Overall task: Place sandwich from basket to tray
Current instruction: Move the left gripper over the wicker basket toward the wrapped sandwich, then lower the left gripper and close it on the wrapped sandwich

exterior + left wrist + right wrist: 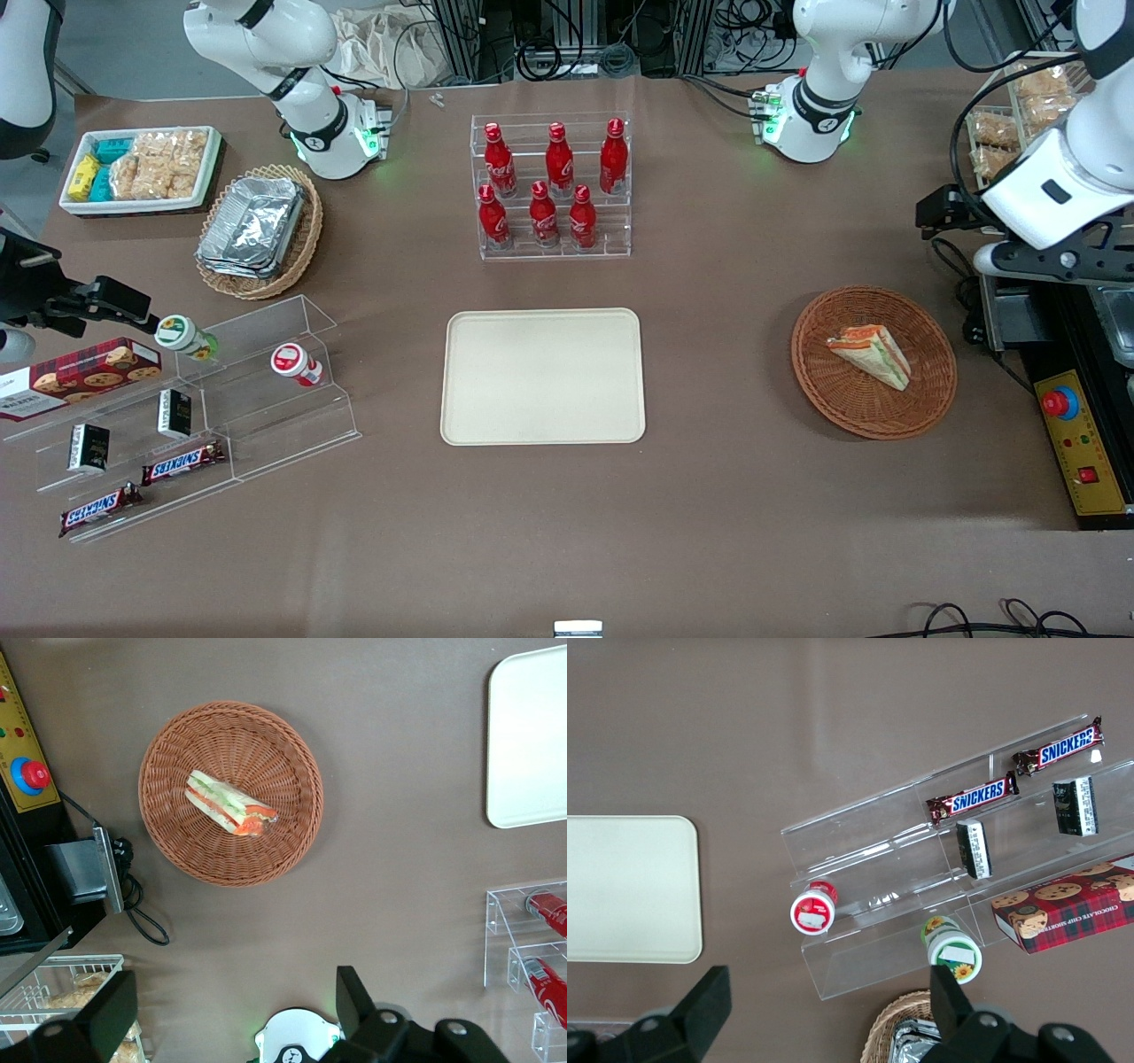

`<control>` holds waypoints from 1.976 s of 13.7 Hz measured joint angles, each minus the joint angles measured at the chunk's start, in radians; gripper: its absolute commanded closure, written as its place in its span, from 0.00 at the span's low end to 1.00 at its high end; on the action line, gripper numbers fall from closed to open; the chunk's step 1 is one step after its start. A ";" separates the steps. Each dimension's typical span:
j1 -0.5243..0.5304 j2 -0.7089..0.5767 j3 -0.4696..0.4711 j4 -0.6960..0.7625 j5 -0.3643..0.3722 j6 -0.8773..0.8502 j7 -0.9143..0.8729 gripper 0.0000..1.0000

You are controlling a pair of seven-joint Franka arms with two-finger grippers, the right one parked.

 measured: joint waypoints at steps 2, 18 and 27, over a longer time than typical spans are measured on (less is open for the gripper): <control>-0.005 0.001 0.001 -0.003 0.000 -0.006 -0.030 0.00; 0.118 0.184 0.025 -0.194 -0.009 0.193 -0.393 0.00; 0.123 0.305 0.043 -0.612 -0.012 0.740 -0.771 0.09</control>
